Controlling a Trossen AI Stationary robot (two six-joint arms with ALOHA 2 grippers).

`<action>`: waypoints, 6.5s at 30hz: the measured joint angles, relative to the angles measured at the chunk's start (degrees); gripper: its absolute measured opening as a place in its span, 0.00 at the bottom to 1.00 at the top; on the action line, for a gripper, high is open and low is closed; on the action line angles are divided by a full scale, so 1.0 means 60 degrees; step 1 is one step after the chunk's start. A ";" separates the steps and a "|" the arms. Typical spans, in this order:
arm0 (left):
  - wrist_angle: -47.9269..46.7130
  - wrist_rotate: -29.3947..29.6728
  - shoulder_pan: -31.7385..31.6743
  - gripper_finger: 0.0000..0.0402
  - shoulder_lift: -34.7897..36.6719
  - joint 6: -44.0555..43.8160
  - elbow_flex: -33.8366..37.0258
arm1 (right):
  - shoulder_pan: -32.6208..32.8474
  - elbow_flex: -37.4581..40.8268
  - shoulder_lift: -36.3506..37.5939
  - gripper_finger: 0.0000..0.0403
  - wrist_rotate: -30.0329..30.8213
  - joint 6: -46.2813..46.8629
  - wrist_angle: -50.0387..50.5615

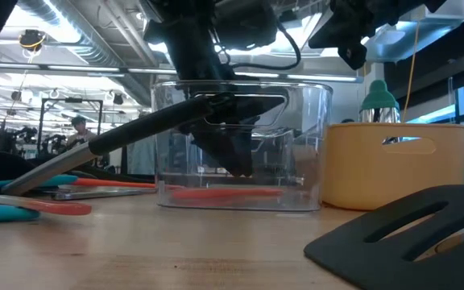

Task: Pick & Place Kitchen Items
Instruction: Put the orange spatula into the transparent bin, then put the silver table knife into the yellow bin

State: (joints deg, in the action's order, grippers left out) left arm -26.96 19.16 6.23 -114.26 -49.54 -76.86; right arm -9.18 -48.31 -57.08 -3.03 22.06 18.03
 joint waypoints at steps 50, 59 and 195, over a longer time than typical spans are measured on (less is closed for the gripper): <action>-0.5997 -0.0027 0.3496 0.29 0.4827 0.0277 -0.0007 | 0.0141 0.0000 0.0000 0.05 -0.0528 -0.0007 0.0384; -0.6047 0.0402 0.4825 0.29 0.4823 -0.0158 -0.0007 | 0.0821 -0.0004 0.0000 0.05 -0.0535 -0.0251 -0.0045; -0.2472 0.2885 0.6144 0.29 0.2072 0.3560 -0.0361 | 0.8137 -0.1536 -0.5887 0.48 -0.0950 0.2703 0.2387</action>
State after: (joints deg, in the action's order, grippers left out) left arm -41.80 36.47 43.09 -101.83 -28.18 -79.02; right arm 39.64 -57.53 -92.40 -8.73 38.28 32.35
